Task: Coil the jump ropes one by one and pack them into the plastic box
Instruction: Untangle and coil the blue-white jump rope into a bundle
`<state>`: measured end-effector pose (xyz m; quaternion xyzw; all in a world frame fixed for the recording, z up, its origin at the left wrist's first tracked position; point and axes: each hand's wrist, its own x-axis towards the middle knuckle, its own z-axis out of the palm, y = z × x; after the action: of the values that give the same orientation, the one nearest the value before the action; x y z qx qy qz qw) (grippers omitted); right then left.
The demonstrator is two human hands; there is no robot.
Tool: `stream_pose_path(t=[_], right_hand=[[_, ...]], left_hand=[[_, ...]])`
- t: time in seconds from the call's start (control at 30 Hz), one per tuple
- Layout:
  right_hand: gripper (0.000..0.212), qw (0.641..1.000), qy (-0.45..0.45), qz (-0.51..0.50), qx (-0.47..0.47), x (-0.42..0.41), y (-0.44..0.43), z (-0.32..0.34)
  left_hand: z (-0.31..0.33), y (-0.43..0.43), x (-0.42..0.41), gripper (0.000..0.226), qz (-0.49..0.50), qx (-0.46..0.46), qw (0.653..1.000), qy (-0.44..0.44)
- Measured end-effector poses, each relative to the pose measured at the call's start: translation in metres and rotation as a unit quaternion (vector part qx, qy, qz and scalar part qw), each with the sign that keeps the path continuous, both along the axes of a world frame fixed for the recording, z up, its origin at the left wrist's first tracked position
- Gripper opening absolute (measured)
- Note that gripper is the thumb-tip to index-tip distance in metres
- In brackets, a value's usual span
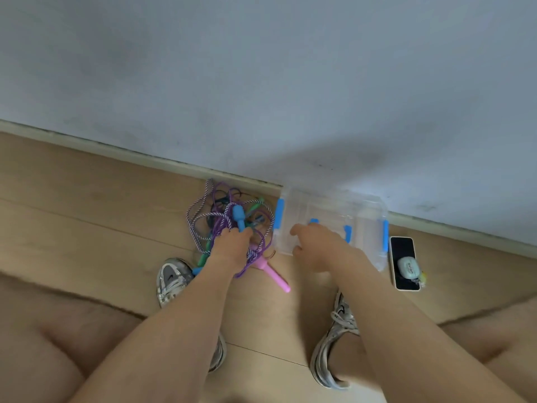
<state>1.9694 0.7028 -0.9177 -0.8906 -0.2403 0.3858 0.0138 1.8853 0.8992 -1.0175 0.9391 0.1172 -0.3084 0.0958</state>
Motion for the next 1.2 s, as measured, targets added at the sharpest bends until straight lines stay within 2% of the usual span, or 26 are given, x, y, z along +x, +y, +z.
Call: stream_pose_path(t=[0.13, 0.27, 0.37, 0.53, 0.63, 0.7, 0.77, 0.83, 0.87, 0.93, 1.03, 1.1, 1.17, 1.2], right_hand=[[0.042, 0.999, -0.013, -0.009, 0.038, 0.005, 0.015, 0.033], [0.036, 0.995, -0.047, -0.012, 0.089, -0.002, 0.024, 0.082], [0.033, 0.990, -0.090, -0.003, 0.109, -0.013, 0.027, 0.120], [0.033, 0.978, -0.178, 0.015, 0.106, -0.029, 0.023, 0.180], [0.033, 0.971, -0.204, -0.014, 0.126, -0.027, 0.026, 0.206], [0.034, 0.965, -0.197, -0.043, 0.166, -0.023, 0.029, 0.219], [0.047, 0.963, -0.152, -0.055, 0.217, -0.019, 0.032, 0.235], [0.062, 0.962, -0.093, -0.041, 0.255, -0.015, 0.036, 0.253], [0.063, 0.960, -0.074, -0.034, 0.268, -0.012, 0.039, 0.261], [0.051, 0.951, -0.068, -0.027, 0.300, -0.002, 0.045, 0.272], [0.022, 0.928, -0.093, -0.045, 0.358, 0.011, 0.051, 0.274], [0.019, 0.904, -0.123, -0.090, 0.399, 0.015, 0.053, 0.270], [0.023, 0.872, -0.197, -0.133, 0.427, 0.017, 0.057, 0.268], [0.024, 0.848, -0.245, -0.154, 0.444, 0.018, 0.060, 0.269]], left_hand=[[0.040, 0.010, 0.002, 0.032, 0.003, 0.024, 0.995, -0.102], [0.107, 0.019, 0.009, 0.027, 0.035, 0.021, 0.993, -0.112], [0.160, 0.021, 0.014, 0.040, 0.038, 0.026, 0.986, -0.157], [0.238, 0.023, 0.026, 0.040, 0.016, 0.017, 0.966, -0.258], [0.285, 0.019, 0.033, 0.041, 0.031, -0.005, 0.947, -0.321], [0.319, 0.014, 0.036, 0.041, 0.065, -0.060, 0.927, -0.365], [0.351, 0.008, 0.041, 0.043, 0.108, -0.142, 0.898, -0.401], [0.380, 0.004, 0.044, 0.040, 0.147, -0.247, 0.866, -0.409], [0.392, 0.002, 0.046, 0.038, 0.164, -0.316, 0.843, -0.402], [0.405, 0.002, 0.051, 0.029, 0.207, -0.439, 0.786, -0.383], [0.402, 0.002, 0.059, 0.016, 0.239, -0.540, 0.722, -0.361], [0.393, 0.000, 0.067, 0.014, 0.237, -0.527, 0.723, -0.380], [0.386, -0.001, 0.074, 0.029, 0.225, -0.468, 0.755, -0.401], [0.382, 0.000, 0.077, 0.038, 0.218, -0.468, 0.765, -0.386]])
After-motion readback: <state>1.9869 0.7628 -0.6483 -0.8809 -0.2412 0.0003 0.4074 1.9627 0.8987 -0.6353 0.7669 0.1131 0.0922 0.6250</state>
